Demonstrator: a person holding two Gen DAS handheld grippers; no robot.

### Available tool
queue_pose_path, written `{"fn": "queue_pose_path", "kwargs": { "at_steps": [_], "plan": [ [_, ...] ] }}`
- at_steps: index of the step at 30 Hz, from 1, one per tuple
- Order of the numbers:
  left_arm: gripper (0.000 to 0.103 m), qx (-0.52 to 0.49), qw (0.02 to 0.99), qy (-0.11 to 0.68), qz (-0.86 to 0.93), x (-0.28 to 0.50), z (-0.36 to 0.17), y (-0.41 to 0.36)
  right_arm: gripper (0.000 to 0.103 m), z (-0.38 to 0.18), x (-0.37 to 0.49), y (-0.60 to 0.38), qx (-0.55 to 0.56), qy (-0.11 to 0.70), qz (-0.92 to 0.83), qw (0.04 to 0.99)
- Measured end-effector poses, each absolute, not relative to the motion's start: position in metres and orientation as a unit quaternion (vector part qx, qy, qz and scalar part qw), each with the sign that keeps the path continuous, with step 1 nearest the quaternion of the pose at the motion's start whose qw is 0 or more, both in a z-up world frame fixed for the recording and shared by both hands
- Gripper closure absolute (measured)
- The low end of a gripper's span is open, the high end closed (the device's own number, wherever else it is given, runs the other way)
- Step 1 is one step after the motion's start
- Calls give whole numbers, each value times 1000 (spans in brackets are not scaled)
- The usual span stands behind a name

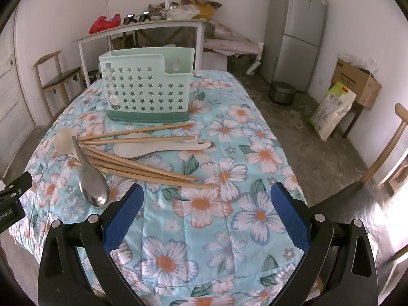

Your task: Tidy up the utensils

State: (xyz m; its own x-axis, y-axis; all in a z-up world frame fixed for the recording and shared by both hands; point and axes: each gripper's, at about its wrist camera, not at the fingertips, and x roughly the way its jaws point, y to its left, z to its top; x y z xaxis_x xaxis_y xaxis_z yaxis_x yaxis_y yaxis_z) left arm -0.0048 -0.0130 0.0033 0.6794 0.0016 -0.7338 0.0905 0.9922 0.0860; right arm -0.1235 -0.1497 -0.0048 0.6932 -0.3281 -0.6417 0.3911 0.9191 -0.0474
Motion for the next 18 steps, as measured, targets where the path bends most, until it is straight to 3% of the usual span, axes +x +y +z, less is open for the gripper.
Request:
{"fn": "queue_pose_path", "kwargs": {
  "at_steps": [18],
  "plan": [
    [6, -2, 909, 404, -105, 16, -5, 40, 8, -32, -94, -133, 6, 351, -100, 931]
  ]
}}
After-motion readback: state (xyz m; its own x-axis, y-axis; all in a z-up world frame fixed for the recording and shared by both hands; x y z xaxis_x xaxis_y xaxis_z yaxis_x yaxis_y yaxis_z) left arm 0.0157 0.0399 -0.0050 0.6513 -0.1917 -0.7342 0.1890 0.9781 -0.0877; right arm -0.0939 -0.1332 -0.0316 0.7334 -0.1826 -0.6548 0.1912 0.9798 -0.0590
